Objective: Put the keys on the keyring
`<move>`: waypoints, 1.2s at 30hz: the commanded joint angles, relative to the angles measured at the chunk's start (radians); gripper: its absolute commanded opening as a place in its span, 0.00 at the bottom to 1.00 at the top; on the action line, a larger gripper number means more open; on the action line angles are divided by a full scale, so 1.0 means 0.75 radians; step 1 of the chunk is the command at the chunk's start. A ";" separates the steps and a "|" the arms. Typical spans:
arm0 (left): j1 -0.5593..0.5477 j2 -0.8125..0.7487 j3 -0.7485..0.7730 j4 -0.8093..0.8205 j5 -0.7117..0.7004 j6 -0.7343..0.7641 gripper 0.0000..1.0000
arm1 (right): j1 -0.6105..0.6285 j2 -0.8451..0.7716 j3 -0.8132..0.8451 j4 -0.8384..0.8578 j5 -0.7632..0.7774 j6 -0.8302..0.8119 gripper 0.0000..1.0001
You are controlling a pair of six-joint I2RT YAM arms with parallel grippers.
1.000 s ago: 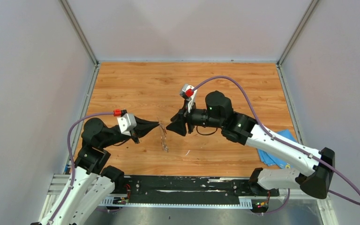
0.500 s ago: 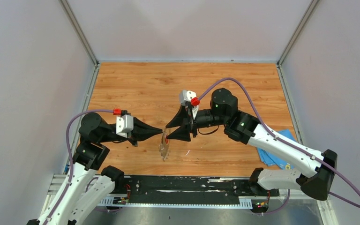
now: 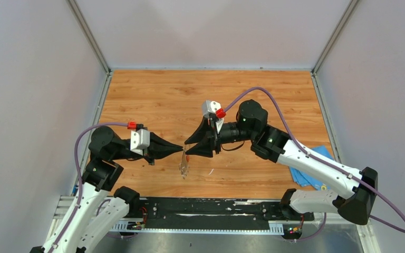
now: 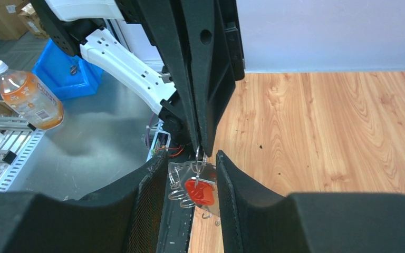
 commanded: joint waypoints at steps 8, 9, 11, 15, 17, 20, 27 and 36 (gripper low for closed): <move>-0.007 -0.017 0.033 0.030 -0.032 -0.013 0.00 | -0.011 -0.004 -0.058 0.030 0.098 0.049 0.32; -0.007 -0.018 0.034 0.031 -0.033 -0.013 0.00 | -0.011 -0.004 -0.060 0.035 0.101 0.051 0.30; -0.007 -0.014 0.036 0.030 -0.037 -0.013 0.00 | -0.011 0.000 -0.059 0.035 0.099 0.053 0.27; -0.007 -0.012 0.039 0.031 -0.041 -0.013 0.00 | -0.009 0.012 -0.052 0.019 0.101 0.050 0.27; -0.007 -0.011 0.039 0.031 -0.043 -0.013 0.00 | -0.010 0.009 -0.055 0.022 0.120 0.055 0.23; -0.007 -0.010 0.037 0.030 -0.042 -0.013 0.00 | -0.009 0.004 -0.053 0.043 0.133 0.077 0.15; -0.007 -0.005 0.036 0.031 -0.036 -0.013 0.00 | -0.009 0.044 -0.016 0.013 0.138 0.131 0.00; -0.007 -0.013 -0.002 0.000 0.022 0.002 0.00 | -0.009 0.062 0.155 -0.313 0.214 0.117 0.00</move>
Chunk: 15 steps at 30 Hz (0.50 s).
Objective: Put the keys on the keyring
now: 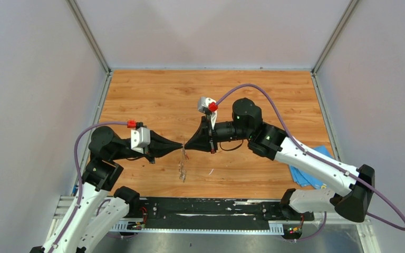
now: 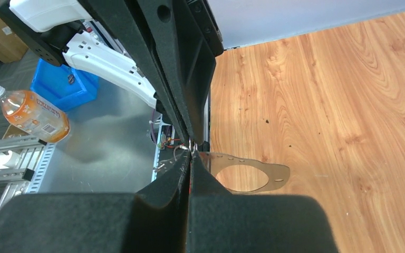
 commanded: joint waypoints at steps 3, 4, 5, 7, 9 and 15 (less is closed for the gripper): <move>-0.007 -0.006 -0.010 -0.041 0.103 0.042 0.00 | -0.001 0.047 0.263 -0.447 0.107 -0.079 0.00; -0.007 -0.002 -0.009 -0.044 0.103 0.051 0.00 | 0.002 0.064 0.305 -0.516 0.106 -0.094 0.00; -0.007 0.006 -0.007 -0.045 0.102 0.052 0.00 | 0.008 0.080 0.342 -0.576 0.105 -0.108 0.00; -0.007 0.023 -0.001 -0.042 0.107 0.051 0.00 | 0.022 0.116 0.423 -0.704 0.110 -0.145 0.00; -0.007 0.036 0.002 -0.030 0.108 0.036 0.00 | 0.039 0.154 0.507 -0.820 0.124 -0.184 0.00; -0.007 0.036 0.004 -0.010 0.086 0.027 0.00 | 0.071 0.178 0.557 -0.930 0.188 -0.247 0.00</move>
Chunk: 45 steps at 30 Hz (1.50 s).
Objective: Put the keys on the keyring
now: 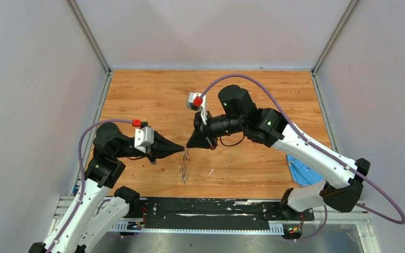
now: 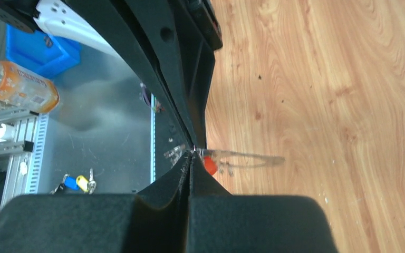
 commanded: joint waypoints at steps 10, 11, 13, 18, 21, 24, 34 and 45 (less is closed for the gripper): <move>-0.007 -0.021 0.027 0.058 -0.005 -0.045 0.00 | 0.016 -0.241 -0.386 0.415 0.021 0.103 0.51; -0.007 -0.020 0.029 0.058 -0.007 -0.044 0.00 | 0.016 -0.244 -0.410 0.460 0.001 0.126 0.52; -0.007 -0.020 0.031 0.058 -0.009 -0.045 0.00 | 0.016 -0.244 -0.460 0.549 -0.029 0.162 0.53; -0.007 -0.026 0.035 0.058 -0.008 -0.044 0.00 | 0.016 -0.245 -0.567 0.781 -0.057 0.247 0.51; -0.007 -0.029 0.034 0.060 -0.012 -0.044 0.00 | 0.016 -0.232 -0.585 0.856 -0.070 0.276 0.45; -0.007 -0.036 0.031 0.060 -0.017 -0.044 0.00 | 0.016 -0.219 -0.591 0.887 -0.087 0.295 0.35; -0.007 -0.040 0.034 0.060 -0.023 -0.075 0.00 | 0.016 -0.219 -0.641 0.906 -0.066 0.317 0.37; -0.007 -0.043 0.037 0.061 -0.033 -0.075 0.00 | 0.015 -0.256 -0.703 0.938 -0.037 0.322 0.33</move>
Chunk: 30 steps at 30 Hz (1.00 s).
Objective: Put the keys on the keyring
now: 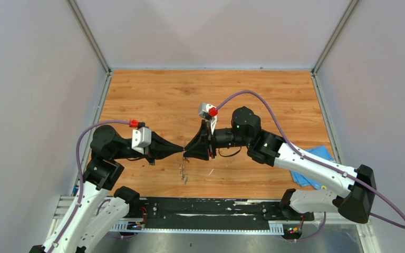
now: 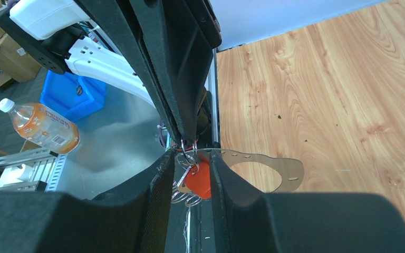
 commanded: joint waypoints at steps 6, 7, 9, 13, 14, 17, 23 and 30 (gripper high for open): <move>-0.007 -0.008 0.039 0.037 -0.010 -0.017 0.00 | 0.005 -0.026 -0.022 0.124 -0.007 0.054 0.28; -0.007 -0.009 0.039 0.038 -0.010 -0.018 0.00 | 0.004 -0.029 -0.023 0.124 -0.004 0.055 0.28; -0.007 -0.010 0.037 0.037 -0.011 -0.017 0.00 | 0.002 -0.037 -0.025 0.124 -0.001 0.057 0.27; -0.007 -0.007 0.041 0.038 -0.014 -0.016 0.00 | -0.001 -0.039 -0.023 0.122 -0.003 0.060 0.13; -0.007 -0.005 0.042 0.039 -0.013 -0.017 0.00 | -0.002 -0.038 -0.024 0.122 -0.005 0.060 0.10; -0.007 -0.004 0.045 0.038 -0.015 -0.020 0.00 | -0.002 -0.032 -0.022 0.109 -0.021 0.060 0.04; -0.007 -0.005 0.046 0.037 -0.017 -0.020 0.00 | -0.001 -0.028 -0.012 0.081 -0.032 0.056 0.09; -0.007 -0.008 0.038 0.034 -0.008 -0.022 0.00 | -0.014 -0.062 0.032 -0.027 0.010 -0.001 0.00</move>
